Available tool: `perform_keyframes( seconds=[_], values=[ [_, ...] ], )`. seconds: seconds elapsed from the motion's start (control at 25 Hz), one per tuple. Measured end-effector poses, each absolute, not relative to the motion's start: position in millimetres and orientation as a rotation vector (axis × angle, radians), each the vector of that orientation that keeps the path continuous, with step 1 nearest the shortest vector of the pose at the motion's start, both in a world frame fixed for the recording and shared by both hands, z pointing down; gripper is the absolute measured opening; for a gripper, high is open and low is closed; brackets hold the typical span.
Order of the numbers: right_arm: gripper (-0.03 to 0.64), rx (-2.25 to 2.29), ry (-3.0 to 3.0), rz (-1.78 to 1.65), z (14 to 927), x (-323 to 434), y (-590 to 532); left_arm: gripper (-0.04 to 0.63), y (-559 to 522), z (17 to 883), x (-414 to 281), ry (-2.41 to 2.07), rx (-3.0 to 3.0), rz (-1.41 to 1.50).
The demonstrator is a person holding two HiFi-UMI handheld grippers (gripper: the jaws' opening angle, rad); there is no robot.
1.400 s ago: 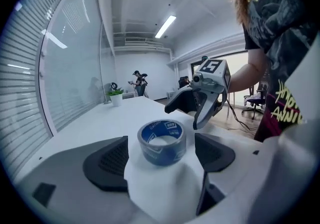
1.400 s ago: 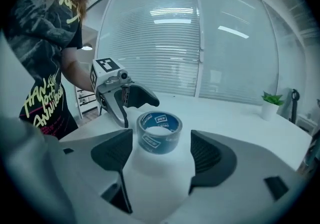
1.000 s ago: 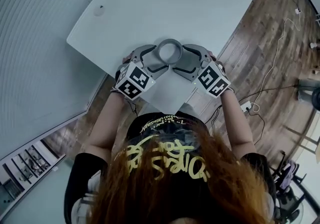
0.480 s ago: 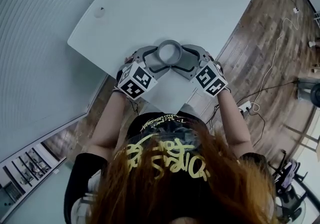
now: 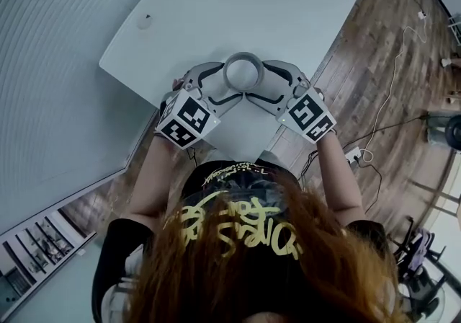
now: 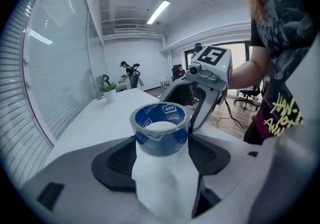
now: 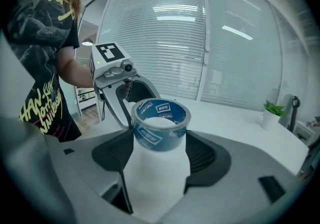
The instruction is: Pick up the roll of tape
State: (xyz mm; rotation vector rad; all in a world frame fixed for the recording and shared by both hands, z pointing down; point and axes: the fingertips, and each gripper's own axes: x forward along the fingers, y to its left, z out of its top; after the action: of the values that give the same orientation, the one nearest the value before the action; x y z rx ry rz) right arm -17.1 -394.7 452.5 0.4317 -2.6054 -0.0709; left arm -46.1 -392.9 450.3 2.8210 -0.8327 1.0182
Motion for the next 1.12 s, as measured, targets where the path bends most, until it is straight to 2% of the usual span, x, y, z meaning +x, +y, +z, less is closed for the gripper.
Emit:
perform_keyframes(
  seconds=[1.12],
  values=[
    [0.331,0.461,-2.816,-0.241,296,-6,-371,0.321,-369,300,-34,-0.931,3.075,0.717]
  ],
)
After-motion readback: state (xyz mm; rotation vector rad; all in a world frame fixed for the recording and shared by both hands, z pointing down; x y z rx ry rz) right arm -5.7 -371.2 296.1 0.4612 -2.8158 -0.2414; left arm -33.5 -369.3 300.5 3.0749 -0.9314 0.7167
